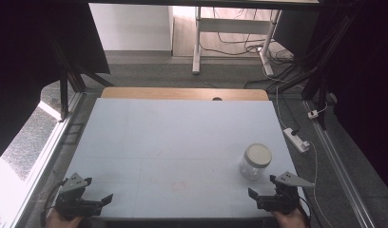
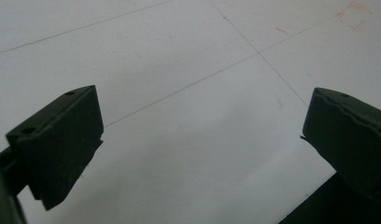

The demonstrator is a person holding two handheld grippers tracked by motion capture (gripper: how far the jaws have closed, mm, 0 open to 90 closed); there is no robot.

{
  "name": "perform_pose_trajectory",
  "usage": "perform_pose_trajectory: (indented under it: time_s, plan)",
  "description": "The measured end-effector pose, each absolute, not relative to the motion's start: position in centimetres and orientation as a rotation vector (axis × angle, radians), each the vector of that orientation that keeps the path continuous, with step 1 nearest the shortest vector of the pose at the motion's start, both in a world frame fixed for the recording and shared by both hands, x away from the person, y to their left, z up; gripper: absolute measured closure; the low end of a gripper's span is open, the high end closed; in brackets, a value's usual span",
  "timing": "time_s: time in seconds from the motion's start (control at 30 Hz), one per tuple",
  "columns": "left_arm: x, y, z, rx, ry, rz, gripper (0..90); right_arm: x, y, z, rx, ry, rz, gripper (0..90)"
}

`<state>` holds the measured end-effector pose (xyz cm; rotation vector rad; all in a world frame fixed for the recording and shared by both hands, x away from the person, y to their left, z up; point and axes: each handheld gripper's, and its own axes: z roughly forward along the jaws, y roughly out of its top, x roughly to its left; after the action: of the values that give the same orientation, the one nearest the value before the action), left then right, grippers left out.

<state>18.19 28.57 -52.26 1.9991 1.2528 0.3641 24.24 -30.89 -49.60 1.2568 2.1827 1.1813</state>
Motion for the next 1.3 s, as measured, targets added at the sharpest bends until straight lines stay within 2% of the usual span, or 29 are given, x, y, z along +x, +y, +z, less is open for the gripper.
perform_pose_trajectory:
  time_s: [1.3]
  plan:
    - [18.1,28.66,-52.22,1.993,1.223,0.338,0.0,24.33,-31.05,-49.52,1.271,2.169,1.186,0.0]
